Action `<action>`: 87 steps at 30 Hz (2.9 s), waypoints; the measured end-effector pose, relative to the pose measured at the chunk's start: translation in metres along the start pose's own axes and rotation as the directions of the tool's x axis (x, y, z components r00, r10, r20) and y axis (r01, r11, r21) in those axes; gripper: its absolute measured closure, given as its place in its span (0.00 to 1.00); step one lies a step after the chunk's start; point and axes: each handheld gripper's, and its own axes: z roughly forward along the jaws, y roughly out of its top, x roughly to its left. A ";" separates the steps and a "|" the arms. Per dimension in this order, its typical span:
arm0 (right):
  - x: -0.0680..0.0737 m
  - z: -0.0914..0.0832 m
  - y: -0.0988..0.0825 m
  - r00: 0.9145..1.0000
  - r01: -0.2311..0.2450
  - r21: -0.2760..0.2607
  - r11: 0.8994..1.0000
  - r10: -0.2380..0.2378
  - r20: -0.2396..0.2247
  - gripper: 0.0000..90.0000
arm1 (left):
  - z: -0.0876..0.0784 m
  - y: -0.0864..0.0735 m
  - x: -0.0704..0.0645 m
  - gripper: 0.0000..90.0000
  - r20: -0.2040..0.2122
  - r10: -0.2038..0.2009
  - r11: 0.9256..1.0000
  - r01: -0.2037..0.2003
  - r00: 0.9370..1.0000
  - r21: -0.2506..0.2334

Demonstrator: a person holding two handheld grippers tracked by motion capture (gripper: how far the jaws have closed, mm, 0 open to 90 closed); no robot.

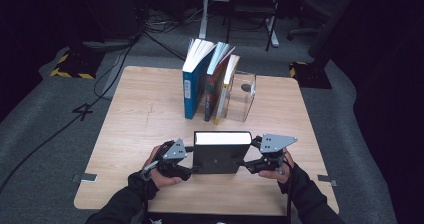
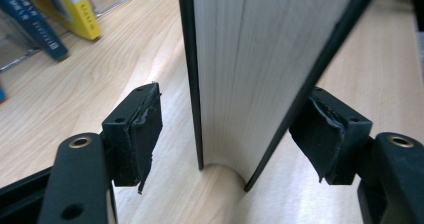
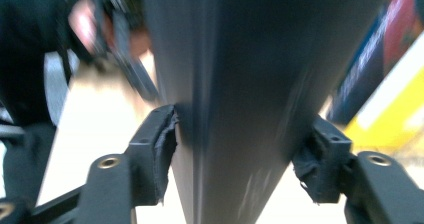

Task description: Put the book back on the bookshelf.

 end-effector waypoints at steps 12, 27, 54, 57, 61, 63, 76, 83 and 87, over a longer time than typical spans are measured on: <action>0.021 -0.004 0.048 0.998 0.010 0.060 0.998 -0.014 0.061 0.55 | 0.012 0.000 0.009 0.29 -0.093 -0.013 1.000 0.015 0.996 0.016; 0.015 -0.002 0.061 0.994 -0.053 0.155 0.986 0.037 0.108 0.50 | 0.032 0.008 0.020 0.22 -0.094 -0.033 0.999 0.034 0.995 0.011; 0.009 0.008 0.068 0.972 -0.158 0.222 0.962 0.112 0.205 0.56 | -0.018 -0.038 0.015 0.22 -0.181 -0.115 0.980 0.141 0.977 0.141; 0.007 0.007 0.068 0.972 -0.163 0.220 0.962 0.118 0.202 0.57 | -0.022 -0.048 0.015 0.22 -0.192 -0.125 0.974 0.158 0.973 0.165; 0.005 0.005 0.067 0.973 -0.167 0.210 0.963 0.127 0.194 0.57 | -0.026 -0.053 0.015 0.21 -0.218 -0.121 0.972 0.160 0.968 0.173; 0.003 0.004 0.067 0.974 -0.166 0.211 0.963 0.127 0.188 0.58 | -0.026 -0.054 0.016 0.21 -0.223 -0.114 0.972 0.155 0.968 0.177; -0.008 -0.012 0.063 0.954 -0.217 0.157 0.963 0.175 0.243 0.59 | -0.023 -0.063 0.022 0.19 -0.190 -0.167 0.964 0.201 0.967 0.175; -0.017 -0.021 0.067 0.934 -0.226 0.151 0.962 0.171 0.313 0.59 | -0.023 -0.062 0.022 0.19 -0.188 -0.164 0.964 0.198 0.968 0.175; -0.023 -0.021 0.069 0.923 -0.232 0.147 0.962 0.170 0.344 0.59 | -0.023 -0.062 0.022 0.19 -0.188 -0.164 0.965 0.197 0.968 0.175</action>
